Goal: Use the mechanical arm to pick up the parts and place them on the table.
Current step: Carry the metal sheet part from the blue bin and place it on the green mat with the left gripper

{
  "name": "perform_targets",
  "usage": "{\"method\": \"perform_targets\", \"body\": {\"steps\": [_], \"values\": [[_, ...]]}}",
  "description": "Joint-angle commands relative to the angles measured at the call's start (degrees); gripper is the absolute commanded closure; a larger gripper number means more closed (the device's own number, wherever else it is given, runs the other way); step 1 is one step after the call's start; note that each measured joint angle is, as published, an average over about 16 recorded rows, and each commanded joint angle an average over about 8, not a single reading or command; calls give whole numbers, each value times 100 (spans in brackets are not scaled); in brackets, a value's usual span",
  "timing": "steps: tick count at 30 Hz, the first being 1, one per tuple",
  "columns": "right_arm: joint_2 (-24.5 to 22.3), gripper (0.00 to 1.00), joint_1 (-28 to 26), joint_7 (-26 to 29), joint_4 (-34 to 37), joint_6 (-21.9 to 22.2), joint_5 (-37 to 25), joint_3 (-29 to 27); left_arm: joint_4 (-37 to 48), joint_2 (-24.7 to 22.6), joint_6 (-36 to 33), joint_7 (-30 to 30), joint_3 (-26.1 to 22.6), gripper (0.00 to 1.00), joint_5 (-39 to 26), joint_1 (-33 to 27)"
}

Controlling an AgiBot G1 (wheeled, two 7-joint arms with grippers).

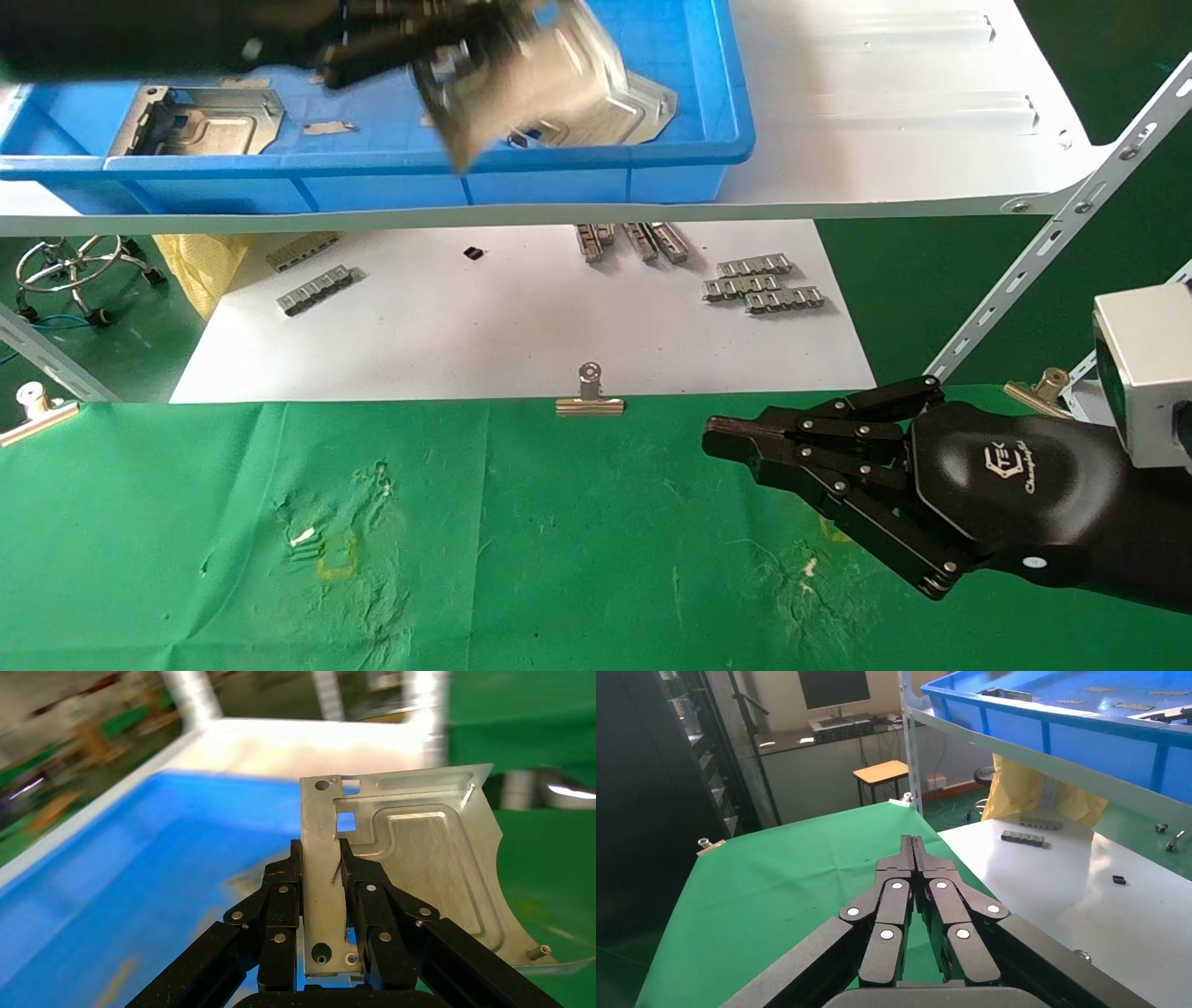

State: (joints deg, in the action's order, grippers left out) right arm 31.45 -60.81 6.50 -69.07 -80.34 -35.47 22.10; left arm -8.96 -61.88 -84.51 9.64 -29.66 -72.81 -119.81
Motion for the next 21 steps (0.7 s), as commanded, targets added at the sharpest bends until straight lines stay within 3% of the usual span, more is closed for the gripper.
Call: {"method": "perform_targets", "body": {"steps": [1, 6, 14, 21], "values": [[0, 0, 0, 0, 0, 0, 0, 0, -63, 102, -599, 218, 43, 100, 53, 12], [0, 0, 0, 0, 0, 0, 0, 0, -1049, 535, -780, 339, -204, 100, 449, 406], [0, 0, 0, 0, 0, 0, 0, 0, -3119, 1814, -731, 330, -997, 100, 1591, 1381], [0, 0, 0, 0, 0, 0, 0, 0, -3346, 2358, -655, 1336, -1610, 100, 1821, 1926]]}}
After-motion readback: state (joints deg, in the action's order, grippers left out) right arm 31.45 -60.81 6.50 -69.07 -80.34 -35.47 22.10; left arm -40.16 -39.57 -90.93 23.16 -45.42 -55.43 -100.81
